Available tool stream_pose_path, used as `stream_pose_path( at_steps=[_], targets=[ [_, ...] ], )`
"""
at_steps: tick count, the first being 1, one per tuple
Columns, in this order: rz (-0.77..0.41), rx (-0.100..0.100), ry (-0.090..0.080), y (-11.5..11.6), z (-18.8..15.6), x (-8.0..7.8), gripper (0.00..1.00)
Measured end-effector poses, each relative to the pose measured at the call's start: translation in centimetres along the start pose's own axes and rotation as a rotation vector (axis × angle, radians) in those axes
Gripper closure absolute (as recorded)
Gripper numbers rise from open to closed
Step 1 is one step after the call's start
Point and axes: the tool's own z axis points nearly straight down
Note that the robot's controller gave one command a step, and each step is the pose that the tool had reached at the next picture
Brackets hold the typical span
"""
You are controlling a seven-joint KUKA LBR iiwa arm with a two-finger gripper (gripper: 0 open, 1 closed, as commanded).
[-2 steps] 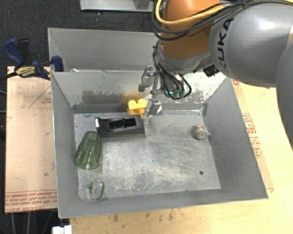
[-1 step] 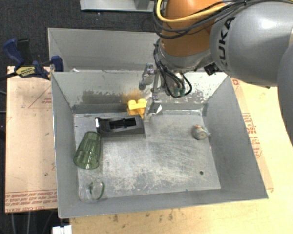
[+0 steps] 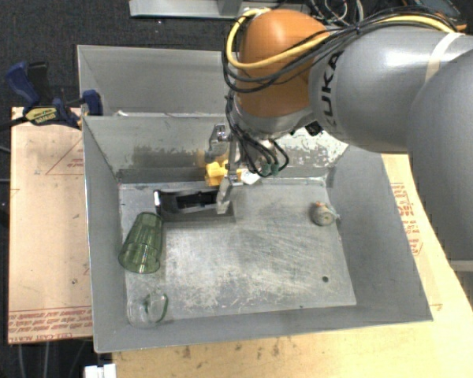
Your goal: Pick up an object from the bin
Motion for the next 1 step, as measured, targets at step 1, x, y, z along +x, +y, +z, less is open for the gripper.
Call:
stream_pose_path(
  at_steps=[1],
  targets=[
    [-0.069,-0.001,0.007,1.8,2.55,0.45,0.0]
  ],
)
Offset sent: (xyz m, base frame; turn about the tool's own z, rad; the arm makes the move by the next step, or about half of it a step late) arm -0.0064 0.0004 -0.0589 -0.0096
